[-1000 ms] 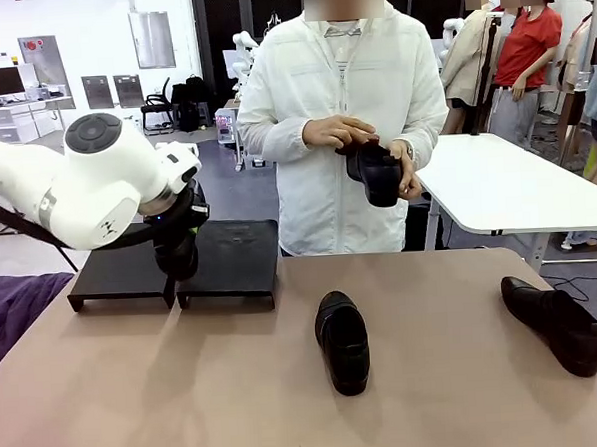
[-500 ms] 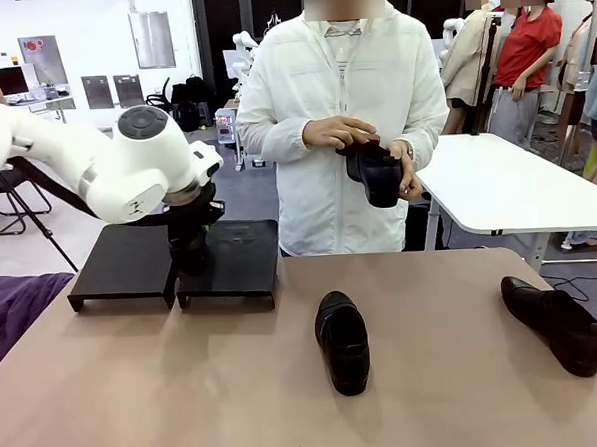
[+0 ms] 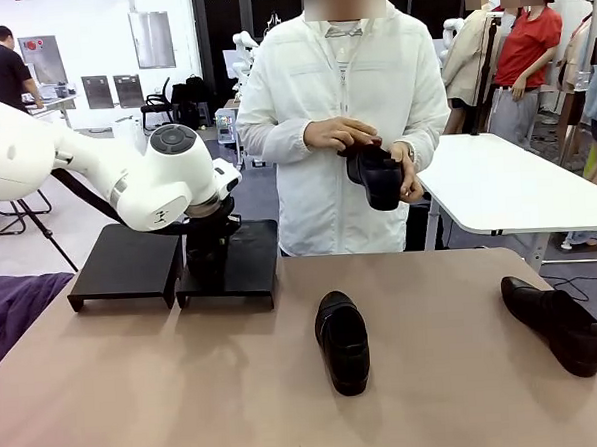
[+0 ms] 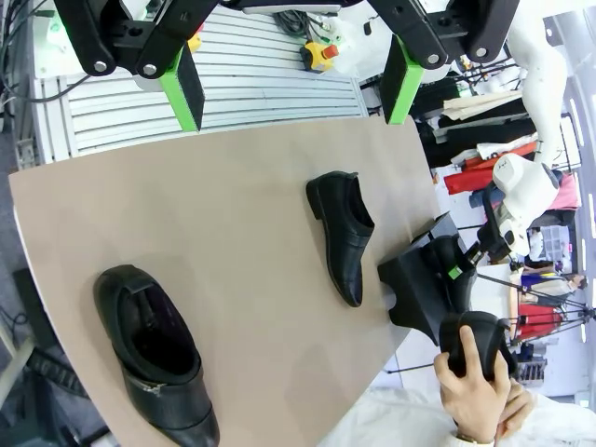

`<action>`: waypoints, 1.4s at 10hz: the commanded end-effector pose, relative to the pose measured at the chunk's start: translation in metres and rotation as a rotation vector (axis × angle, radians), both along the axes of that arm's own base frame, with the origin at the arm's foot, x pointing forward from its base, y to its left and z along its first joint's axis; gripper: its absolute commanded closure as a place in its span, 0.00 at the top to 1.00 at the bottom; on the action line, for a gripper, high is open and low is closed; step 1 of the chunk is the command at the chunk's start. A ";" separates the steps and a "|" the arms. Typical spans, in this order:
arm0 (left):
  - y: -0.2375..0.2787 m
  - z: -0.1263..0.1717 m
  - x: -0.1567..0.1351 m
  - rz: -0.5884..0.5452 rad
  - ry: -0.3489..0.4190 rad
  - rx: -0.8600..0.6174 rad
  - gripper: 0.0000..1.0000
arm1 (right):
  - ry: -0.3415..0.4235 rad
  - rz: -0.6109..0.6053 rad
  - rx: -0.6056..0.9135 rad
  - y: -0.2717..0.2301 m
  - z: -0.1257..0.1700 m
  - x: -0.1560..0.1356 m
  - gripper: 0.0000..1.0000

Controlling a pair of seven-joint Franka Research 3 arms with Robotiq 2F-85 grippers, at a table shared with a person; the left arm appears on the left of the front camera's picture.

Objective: Organize the shoes by placing them on the stand.
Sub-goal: Place the Shoe from the middle of the table onto the Shoes Stand.

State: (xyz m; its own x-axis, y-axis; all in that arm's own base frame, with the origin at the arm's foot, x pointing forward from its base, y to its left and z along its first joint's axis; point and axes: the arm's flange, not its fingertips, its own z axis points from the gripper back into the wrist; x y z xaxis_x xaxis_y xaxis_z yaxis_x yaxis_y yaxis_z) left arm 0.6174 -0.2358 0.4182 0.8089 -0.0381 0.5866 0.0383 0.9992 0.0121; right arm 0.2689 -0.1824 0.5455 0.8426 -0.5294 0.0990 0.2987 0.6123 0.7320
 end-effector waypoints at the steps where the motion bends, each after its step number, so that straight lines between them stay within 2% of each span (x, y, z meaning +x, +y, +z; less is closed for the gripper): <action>1: -0.002 0.009 0.005 -0.007 -0.019 0.037 0.73 | -0.020 0.016 0.001 -0.002 0.001 0.001 1.00; 2: -0.001 0.010 0.004 -0.007 -0.023 0.041 1.00 | -0.020 0.016 0.001 -0.002 0.001 0.001 1.00; 5: 0.008 0.019 -0.002 -0.013 -0.052 0.042 1.00 | -0.020 0.016 0.001 -0.002 0.001 0.001 1.00; 6: 0.016 0.031 -0.007 -0.063 -0.046 0.030 1.00 | -0.020 0.016 0.001 -0.002 0.001 0.001 1.00; 7: 0.023 0.043 -0.013 -0.088 -0.012 0.026 1.00 | -0.020 0.016 0.001 -0.002 0.001 0.001 1.00; 8: 0.029 0.057 -0.022 -0.032 0.048 0.022 1.00 | -0.020 0.016 0.001 -0.002 0.001 0.001 1.00; 10: 0.037 0.091 -0.054 -0.157 0.087 0.039 1.00 | -0.020 0.016 0.001 -0.002 0.001 0.001 1.00; 11: 0.048 0.115 -0.074 -0.258 0.122 0.043 1.00 | -0.020 0.016 0.001 -0.002 0.001 0.001 1.00; 12: 0.063 0.139 -0.092 -0.400 0.204 0.028 1.00 | -0.020 0.016 0.001 -0.002 0.001 0.001 1.00; 13: 0.083 0.159 -0.106 -0.410 0.255 -0.008 1.00 | -0.020 0.016 0.001 -0.002 0.001 0.001 1.00; 14: 0.104 0.171 -0.119 -0.391 0.403 -0.084 1.00 | -0.020 0.016 0.001 -0.002 0.001 0.001 1.00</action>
State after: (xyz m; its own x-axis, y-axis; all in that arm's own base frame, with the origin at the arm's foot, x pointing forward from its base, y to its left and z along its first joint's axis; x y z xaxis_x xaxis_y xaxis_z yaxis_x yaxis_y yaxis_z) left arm 0.5008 -0.1749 0.5783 0.8513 -0.3600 0.3817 0.4312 0.8945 -0.1181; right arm 0.2692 -0.1825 0.5450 0.8429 -0.5292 0.0973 0.2997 0.6120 0.7319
